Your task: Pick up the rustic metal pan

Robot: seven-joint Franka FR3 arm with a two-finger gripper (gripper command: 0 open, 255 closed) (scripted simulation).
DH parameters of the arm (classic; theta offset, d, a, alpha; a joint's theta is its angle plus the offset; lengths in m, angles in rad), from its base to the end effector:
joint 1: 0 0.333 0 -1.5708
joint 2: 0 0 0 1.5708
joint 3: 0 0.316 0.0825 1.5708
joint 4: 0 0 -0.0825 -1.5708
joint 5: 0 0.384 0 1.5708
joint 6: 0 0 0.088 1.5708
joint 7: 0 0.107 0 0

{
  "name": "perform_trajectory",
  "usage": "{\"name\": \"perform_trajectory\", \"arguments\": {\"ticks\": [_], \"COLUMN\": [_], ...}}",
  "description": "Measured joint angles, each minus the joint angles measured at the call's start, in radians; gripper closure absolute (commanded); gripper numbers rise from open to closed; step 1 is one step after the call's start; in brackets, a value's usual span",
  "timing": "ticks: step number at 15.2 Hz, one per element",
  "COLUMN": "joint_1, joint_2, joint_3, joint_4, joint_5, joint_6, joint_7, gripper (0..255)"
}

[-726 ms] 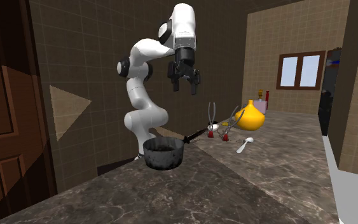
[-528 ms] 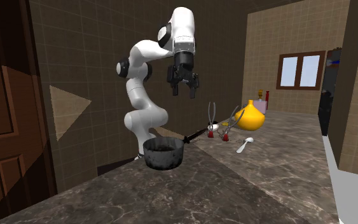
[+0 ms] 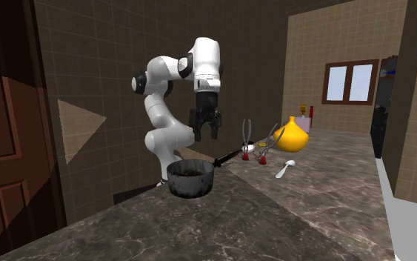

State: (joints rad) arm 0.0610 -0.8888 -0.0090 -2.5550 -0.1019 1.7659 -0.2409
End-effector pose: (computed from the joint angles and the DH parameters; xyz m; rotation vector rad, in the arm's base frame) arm 0.2952 0.0059 0.5445 2.9993 0.4697 0.1376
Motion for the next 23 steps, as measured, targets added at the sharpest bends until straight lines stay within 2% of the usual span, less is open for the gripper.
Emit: {"name": "perform_trajectory", "arguments": {"ticks": [6,13,14,23], "joint_1": [0.016,0.015,0.015,0.016], "joint_2": [-0.037,-0.035,-0.034,-0.033], "joint_3": [-0.057,-0.064,-0.064,-0.063], "joint_4": [-0.141,-0.237,-0.241,-0.244], "joint_5": [-0.016,-0.023,-0.023,-0.022], "joint_6": [0.027,0.12,0.125,0.131], "joint_7": [-0.097,-0.096,-0.095,-0.093], "gripper": [0,0,255,255]}}
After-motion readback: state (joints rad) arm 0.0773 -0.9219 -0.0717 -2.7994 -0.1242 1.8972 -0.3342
